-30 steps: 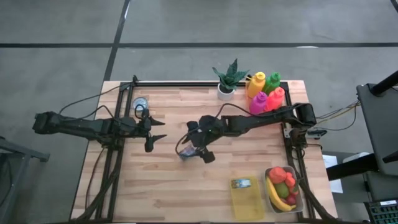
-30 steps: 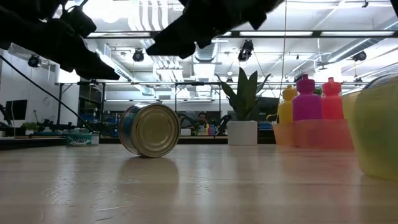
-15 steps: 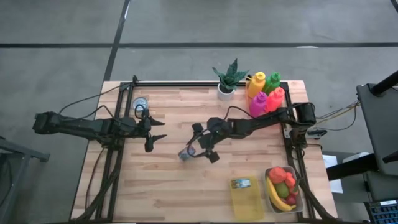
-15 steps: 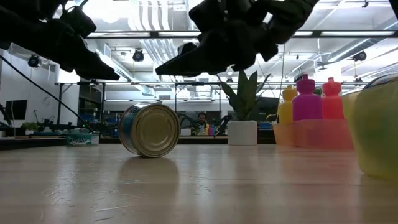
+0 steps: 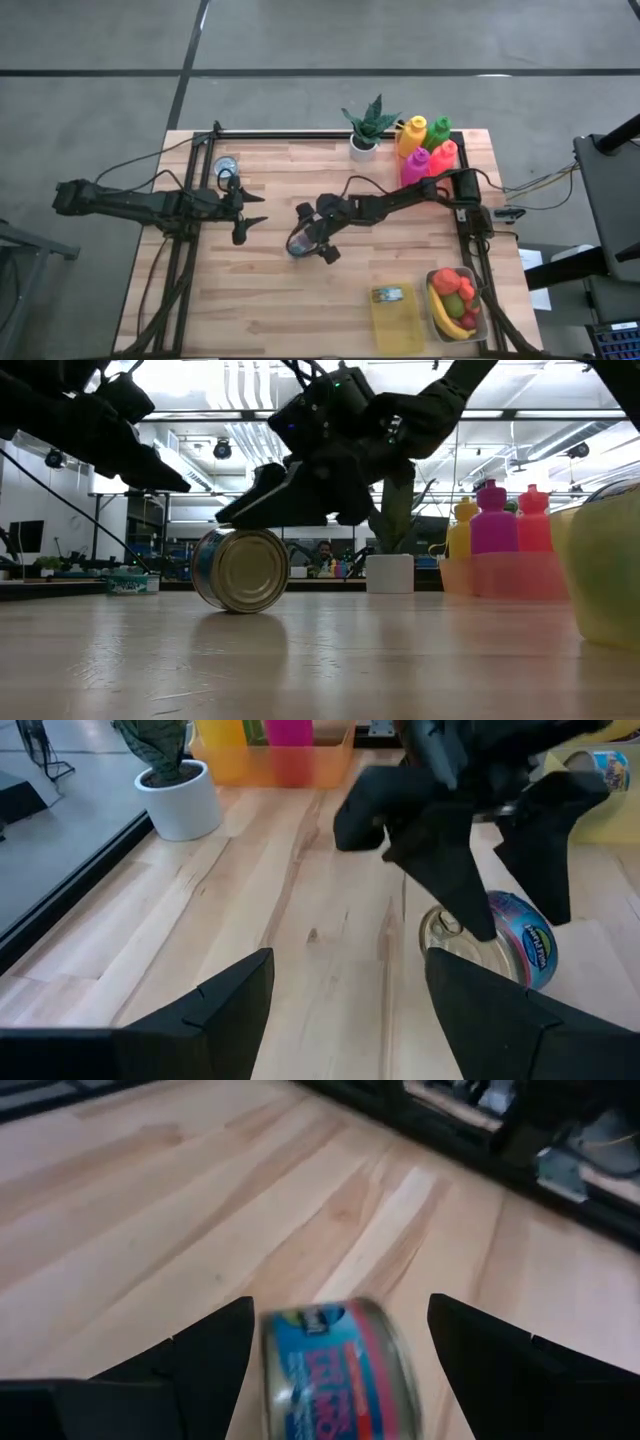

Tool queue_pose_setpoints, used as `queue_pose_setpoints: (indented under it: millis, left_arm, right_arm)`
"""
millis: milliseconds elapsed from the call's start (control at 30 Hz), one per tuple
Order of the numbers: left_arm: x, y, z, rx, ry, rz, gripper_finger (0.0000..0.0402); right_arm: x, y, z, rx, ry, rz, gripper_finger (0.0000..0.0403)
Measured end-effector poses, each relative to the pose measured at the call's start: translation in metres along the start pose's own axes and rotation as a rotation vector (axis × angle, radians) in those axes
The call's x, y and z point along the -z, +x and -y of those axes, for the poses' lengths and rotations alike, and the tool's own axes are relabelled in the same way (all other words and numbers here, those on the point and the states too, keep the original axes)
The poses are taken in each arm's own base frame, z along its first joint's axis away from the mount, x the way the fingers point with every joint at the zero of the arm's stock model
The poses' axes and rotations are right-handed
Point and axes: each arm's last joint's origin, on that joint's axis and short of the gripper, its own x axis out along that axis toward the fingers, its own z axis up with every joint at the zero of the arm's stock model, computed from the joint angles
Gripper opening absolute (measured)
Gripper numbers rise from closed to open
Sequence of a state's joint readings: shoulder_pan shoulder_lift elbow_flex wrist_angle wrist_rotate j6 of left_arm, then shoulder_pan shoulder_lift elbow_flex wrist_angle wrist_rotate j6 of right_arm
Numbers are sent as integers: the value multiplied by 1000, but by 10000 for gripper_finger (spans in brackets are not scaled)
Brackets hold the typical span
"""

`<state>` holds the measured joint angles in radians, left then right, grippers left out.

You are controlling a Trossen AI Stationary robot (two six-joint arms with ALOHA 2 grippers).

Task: Pick & Place Food Item
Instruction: Put the blue and pink tuna can into the yellow bin

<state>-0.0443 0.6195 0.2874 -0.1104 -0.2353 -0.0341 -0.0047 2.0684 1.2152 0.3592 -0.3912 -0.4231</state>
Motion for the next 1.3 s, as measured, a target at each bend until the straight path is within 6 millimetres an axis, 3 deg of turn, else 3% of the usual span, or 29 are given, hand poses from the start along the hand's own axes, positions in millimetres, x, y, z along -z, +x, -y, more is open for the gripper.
queue_pose_setpoints:
  millis: [267, 700, 800, 1033, 1300]
  left_arm:
    - [2, 0, 0, -1, 5, -19, 263]
    - [4, 3, 1, -2, 12, -50, 263]
    - [4, 3, 1, -2, 12, -50, 263]
    - [4, 3, 1, -2, 12, -50, 263]
    - [4, 3, 1, -2, 12, -50, 263]
  right_arm:
    - [21, 16, -1, -66, 63, -129, 297]
    - [16, 18, 5, -51, 63, -123, 293]
    - [19, 17, 3, -66, 79, -157, 269]
    - [22, 15, 3, -69, 104, -223, 170]
    - [16, 16, 7, -27, 143, -227, 169]
